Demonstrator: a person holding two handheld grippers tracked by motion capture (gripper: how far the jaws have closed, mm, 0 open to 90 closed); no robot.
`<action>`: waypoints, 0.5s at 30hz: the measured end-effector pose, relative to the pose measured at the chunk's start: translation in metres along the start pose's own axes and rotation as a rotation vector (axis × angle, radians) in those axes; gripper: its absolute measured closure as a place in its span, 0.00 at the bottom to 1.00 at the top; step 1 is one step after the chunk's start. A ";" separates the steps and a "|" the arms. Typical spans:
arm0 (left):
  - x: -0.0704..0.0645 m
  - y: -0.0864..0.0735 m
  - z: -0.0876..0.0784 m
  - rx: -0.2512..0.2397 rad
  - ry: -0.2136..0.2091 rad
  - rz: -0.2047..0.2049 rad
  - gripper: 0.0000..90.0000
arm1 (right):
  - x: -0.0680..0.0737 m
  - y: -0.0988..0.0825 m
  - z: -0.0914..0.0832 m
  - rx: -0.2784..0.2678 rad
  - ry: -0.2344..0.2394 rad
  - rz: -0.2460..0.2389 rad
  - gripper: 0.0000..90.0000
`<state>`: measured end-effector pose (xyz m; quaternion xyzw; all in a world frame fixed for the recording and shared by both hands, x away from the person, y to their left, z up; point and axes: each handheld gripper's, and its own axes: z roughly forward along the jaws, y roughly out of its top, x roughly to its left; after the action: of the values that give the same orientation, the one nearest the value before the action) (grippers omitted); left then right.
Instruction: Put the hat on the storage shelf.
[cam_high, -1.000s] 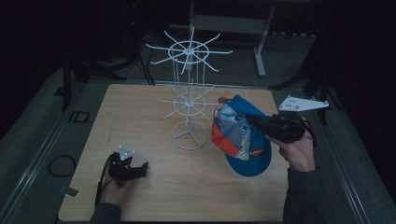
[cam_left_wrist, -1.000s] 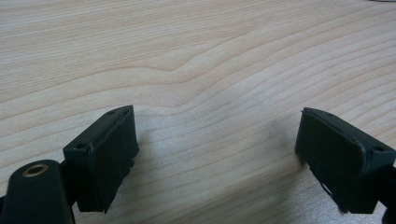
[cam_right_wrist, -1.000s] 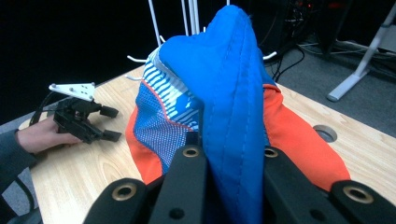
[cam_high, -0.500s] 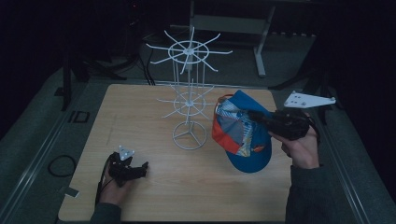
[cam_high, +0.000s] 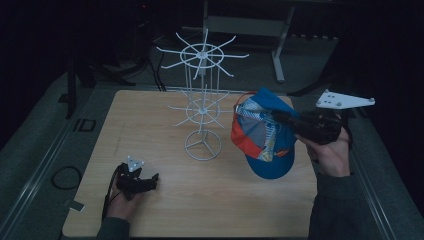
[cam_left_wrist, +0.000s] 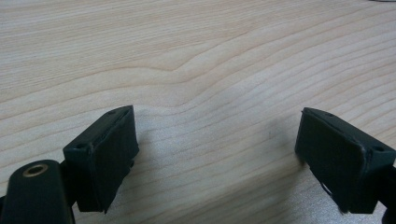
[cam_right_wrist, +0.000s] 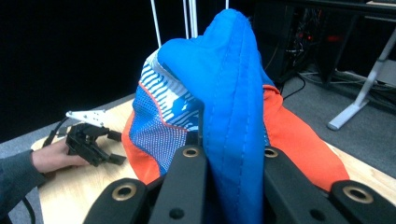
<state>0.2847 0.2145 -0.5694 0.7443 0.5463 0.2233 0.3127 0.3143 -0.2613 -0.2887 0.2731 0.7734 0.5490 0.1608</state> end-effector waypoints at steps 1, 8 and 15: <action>0.000 0.000 0.000 0.000 0.000 0.000 0.15 | 0.000 0.001 -0.001 -0.005 0.001 0.002 0.97; 0.000 0.000 0.000 0.000 0.000 0.000 0.15 | 0.001 0.006 -0.003 -0.022 0.013 -0.005 0.97; 0.000 0.000 0.000 0.000 0.000 0.000 0.15 | 0.004 0.013 -0.007 -0.037 0.025 -0.017 0.97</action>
<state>0.2847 0.2145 -0.5694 0.7443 0.5463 0.2233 0.3127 0.3104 -0.2609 -0.2743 0.2564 0.7673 0.5654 0.1609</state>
